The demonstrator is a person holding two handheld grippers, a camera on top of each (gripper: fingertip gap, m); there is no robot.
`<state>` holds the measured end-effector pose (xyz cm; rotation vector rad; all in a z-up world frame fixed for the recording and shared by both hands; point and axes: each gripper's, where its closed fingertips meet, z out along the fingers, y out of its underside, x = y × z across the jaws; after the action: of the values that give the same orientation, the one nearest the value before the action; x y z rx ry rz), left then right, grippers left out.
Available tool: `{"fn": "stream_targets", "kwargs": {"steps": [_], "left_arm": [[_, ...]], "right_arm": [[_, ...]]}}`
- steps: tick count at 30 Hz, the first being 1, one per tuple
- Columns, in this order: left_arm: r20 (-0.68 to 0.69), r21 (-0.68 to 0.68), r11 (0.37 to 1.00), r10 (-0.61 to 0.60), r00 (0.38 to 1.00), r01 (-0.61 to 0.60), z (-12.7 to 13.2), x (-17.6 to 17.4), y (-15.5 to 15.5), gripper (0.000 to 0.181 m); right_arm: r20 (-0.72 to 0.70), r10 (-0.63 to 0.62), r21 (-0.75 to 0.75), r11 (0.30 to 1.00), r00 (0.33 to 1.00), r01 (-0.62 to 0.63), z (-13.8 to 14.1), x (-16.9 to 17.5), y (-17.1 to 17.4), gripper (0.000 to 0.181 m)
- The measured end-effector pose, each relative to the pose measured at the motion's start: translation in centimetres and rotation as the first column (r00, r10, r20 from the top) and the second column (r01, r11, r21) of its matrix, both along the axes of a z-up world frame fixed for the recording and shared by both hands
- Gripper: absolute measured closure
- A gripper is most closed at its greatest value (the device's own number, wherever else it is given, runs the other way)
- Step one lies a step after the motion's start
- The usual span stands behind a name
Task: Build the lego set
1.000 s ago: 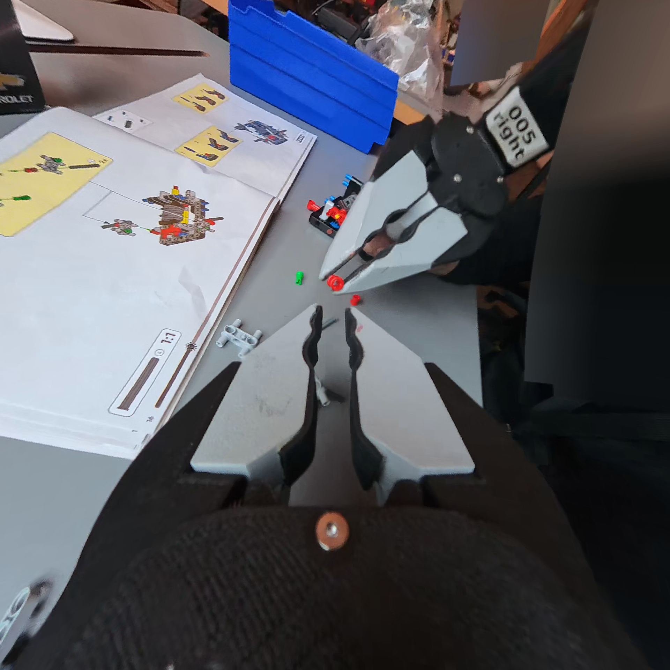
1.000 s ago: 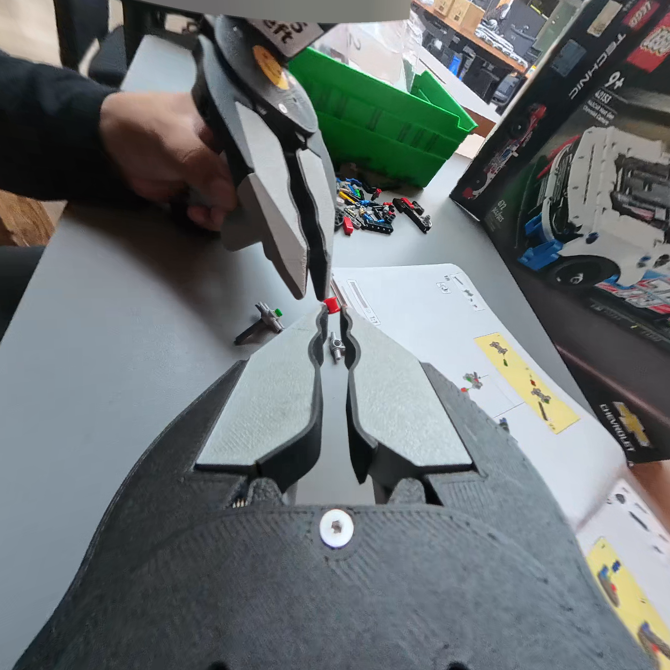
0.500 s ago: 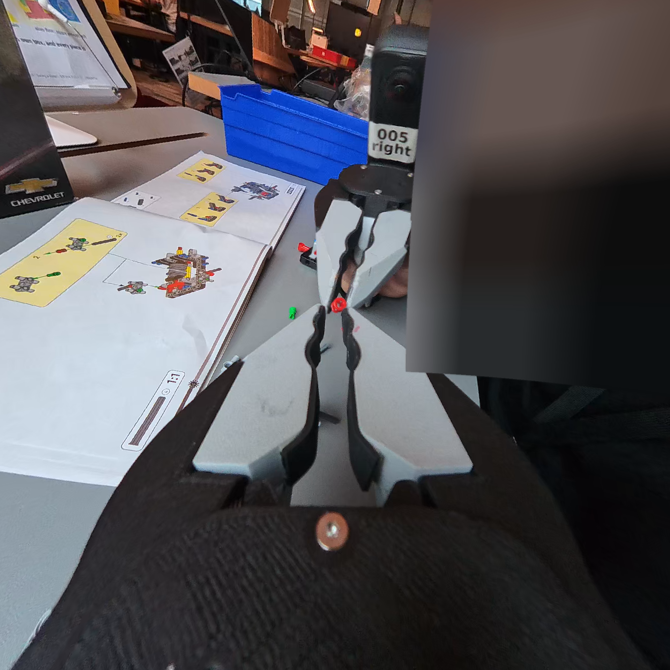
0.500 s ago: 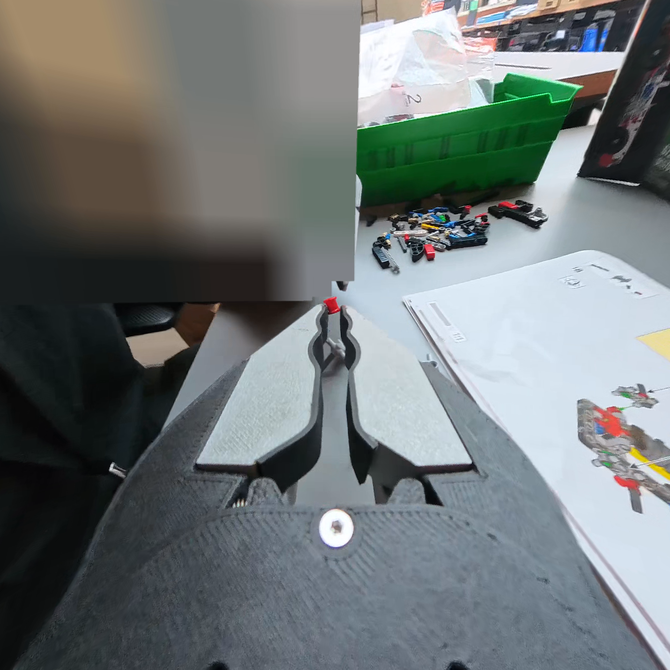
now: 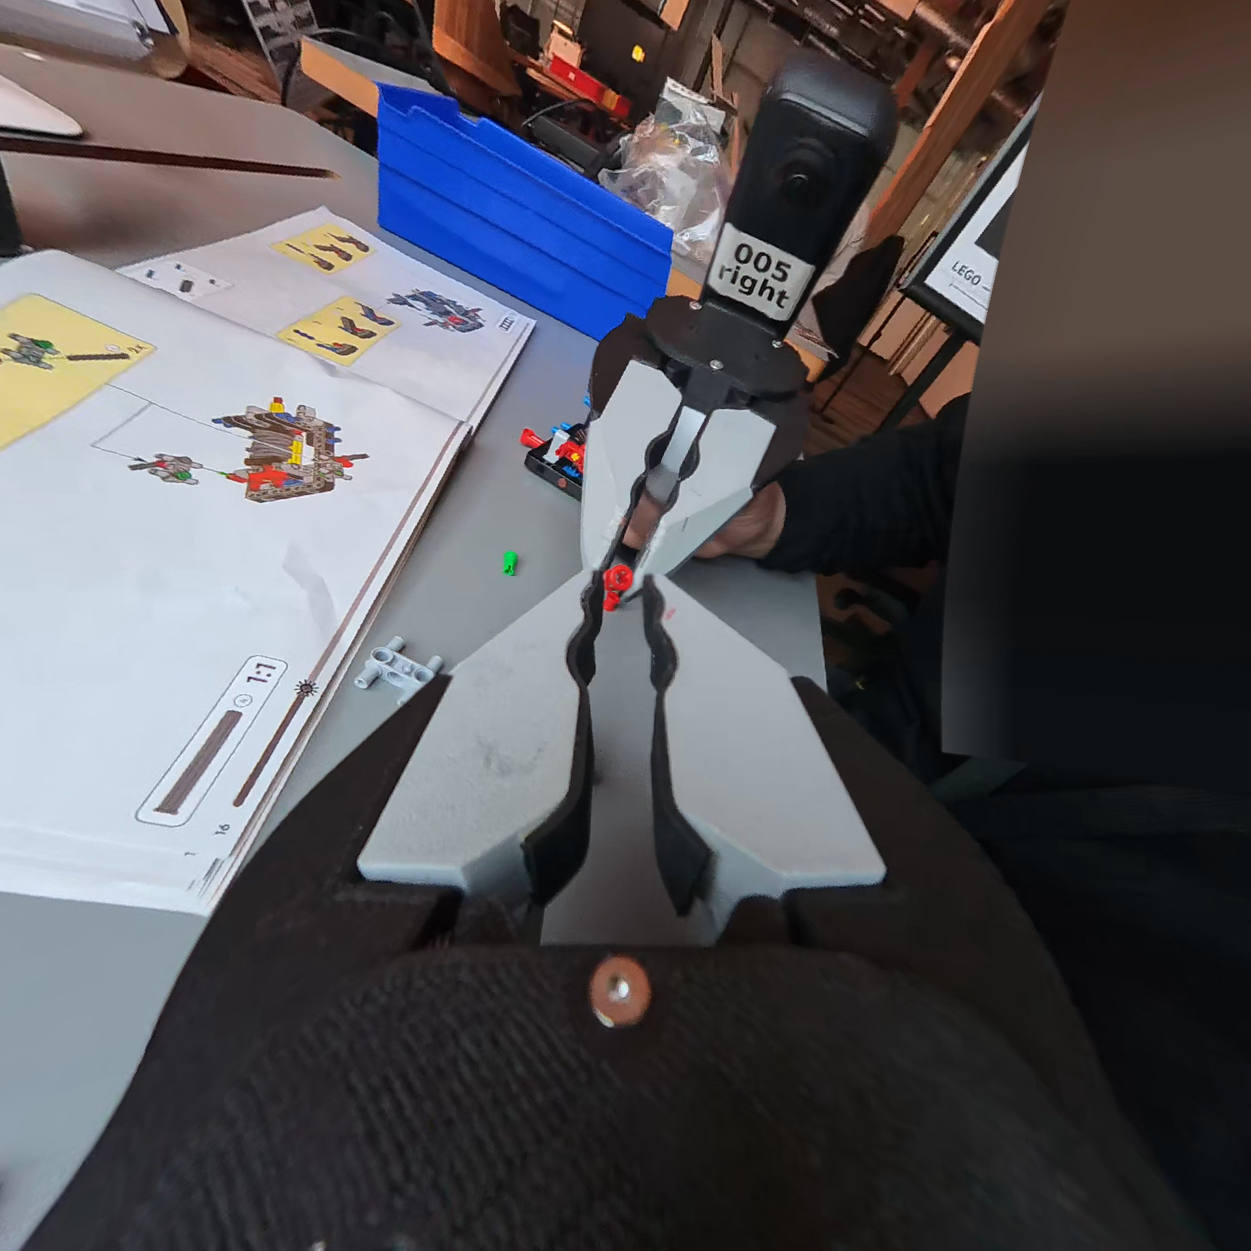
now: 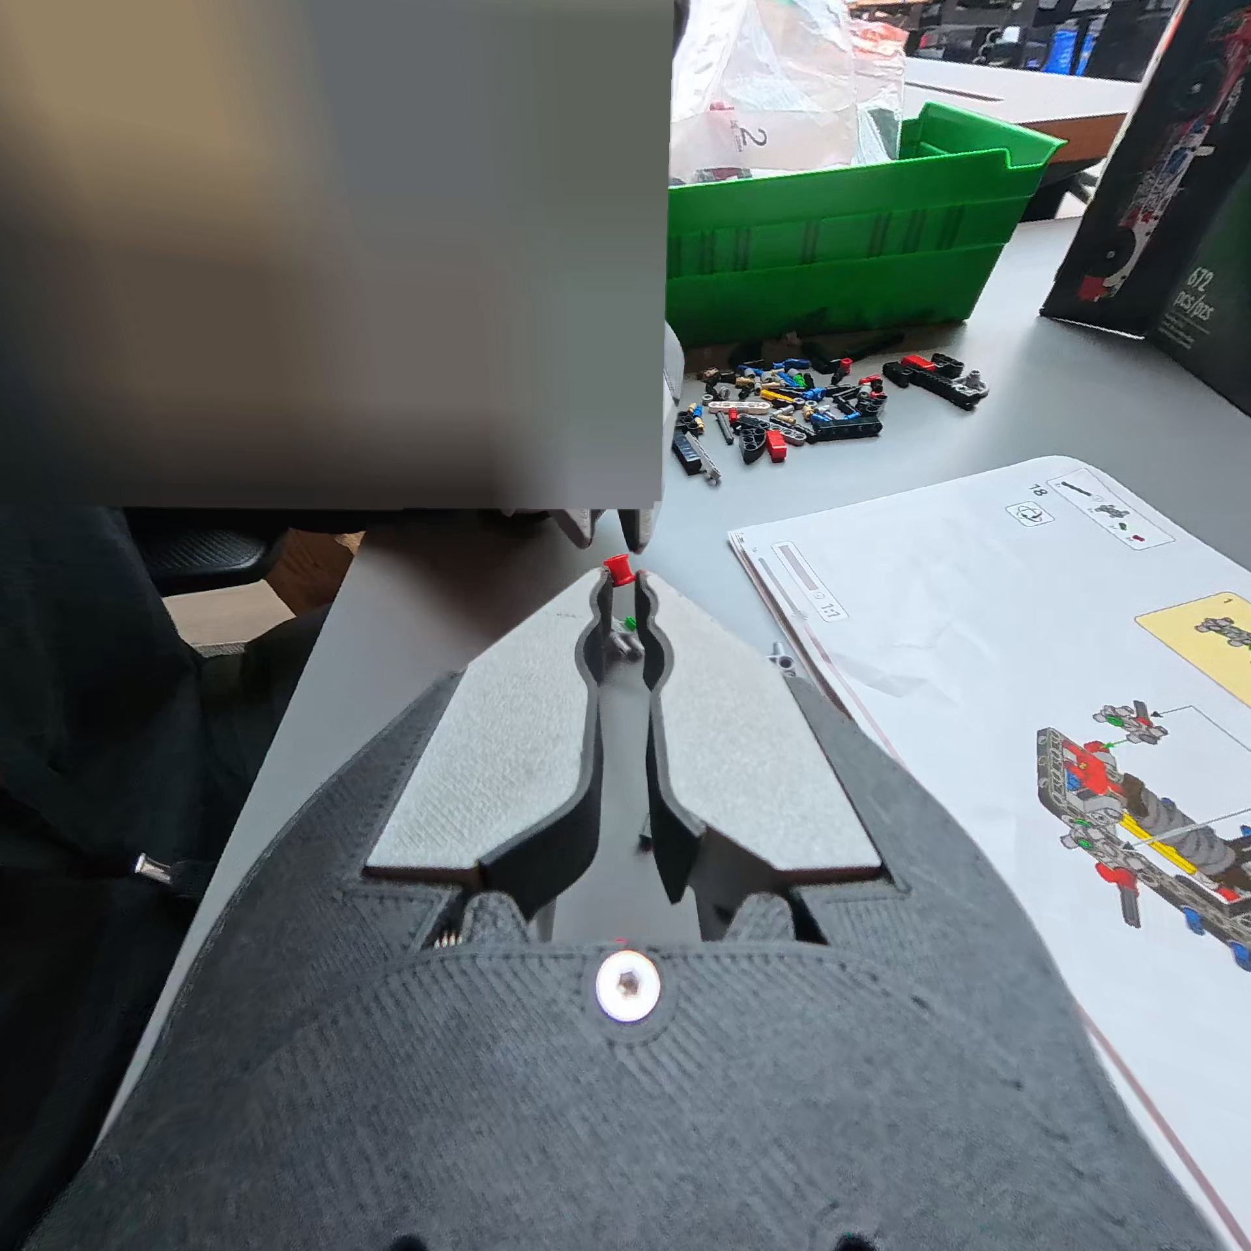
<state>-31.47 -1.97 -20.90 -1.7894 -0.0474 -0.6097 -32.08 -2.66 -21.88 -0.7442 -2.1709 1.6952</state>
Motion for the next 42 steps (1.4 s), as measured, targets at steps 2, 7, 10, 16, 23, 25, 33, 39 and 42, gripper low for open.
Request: {"fn": "stream_targets", "kwargs": {"steps": [2, 7, 10, 16, 23, 25, 33, 39, 42], "left_arm": [[0.021, -0.025, 1.0, -0.008, 1.0, 0.008, -0.4, 0.1, 0.2, 0.168], [0.057, -0.094, 0.995, 0.017, 0.998, -0.012, -1.7, -0.1, 0.9, 0.166], [0.098, -0.108, 0.994, 0.032, 0.995, -0.021, -1.9, -0.4, 1.0, 0.174], [0.124, -0.126, 0.992, 0.029, 0.992, -0.013, -2.1, -0.4, 1.2, 0.177], [0.132, -0.184, 0.983, 0.013, 0.991, 0.011, -2.6, 0.3, 0.9, 0.176], [0.095, -0.171, 0.985, 0.001, 0.995, 0.015, -2.3, 0.6, 0.6, 0.177], [-0.01, 0.173, 0.957, -0.234, 0.972, 0.232, 2.1, 4.1, -4.0, 0.177], [-0.076, 0.41, 0.868, -0.273, 0.959, 0.279, 5.2, 5.9, -7.7, 0.177], [-0.114, 0.418, 0.863, -0.26, 0.959, 0.283, 5.5, 6.6, -8.6, 0.177]], "right_arm": [[-0.019, -0.023, 0.049, 0.998, 1.0, 0.024, -0.4, -0.2, 0.2, 0.178], [-0.15, -0.09, 0.281, 0.951, 0.985, 0.13, -1.7, -0.8, 0.7, 0.178], [-0.265, -0.088, 0.397, 0.898, 0.96, 0.192, -1.7, -0.8, 0.8, 0.177], [-0.415, -0.061, 0.54, 0.787, 0.908, 0.3, -1.9, -0.8, 1.1, 0.178], [-0.575, 0.036, 0.65, 0.627, 0.817, 0.43, -1.8, -0.3, 0.9, 0.178], [-0.613, 0.059, 0.638, 0.625, 0.788, 0.45, -1.4, 0.0, 0.6, 0.177], [-0.395, 0.168, 0.627, 0.768, 0.903, 0.131, -2.3, 1.8, -0.3, 0.162], [-0.175, 0.276, 0.794, 0.607, 0.945, -0.031, -4.7, 0.5, 0.6, 0.149], [-0.131, 0.307, 0.832, 0.551, 0.943, -0.064, -4.8, -0.2, 0.7, 0.155]]}}
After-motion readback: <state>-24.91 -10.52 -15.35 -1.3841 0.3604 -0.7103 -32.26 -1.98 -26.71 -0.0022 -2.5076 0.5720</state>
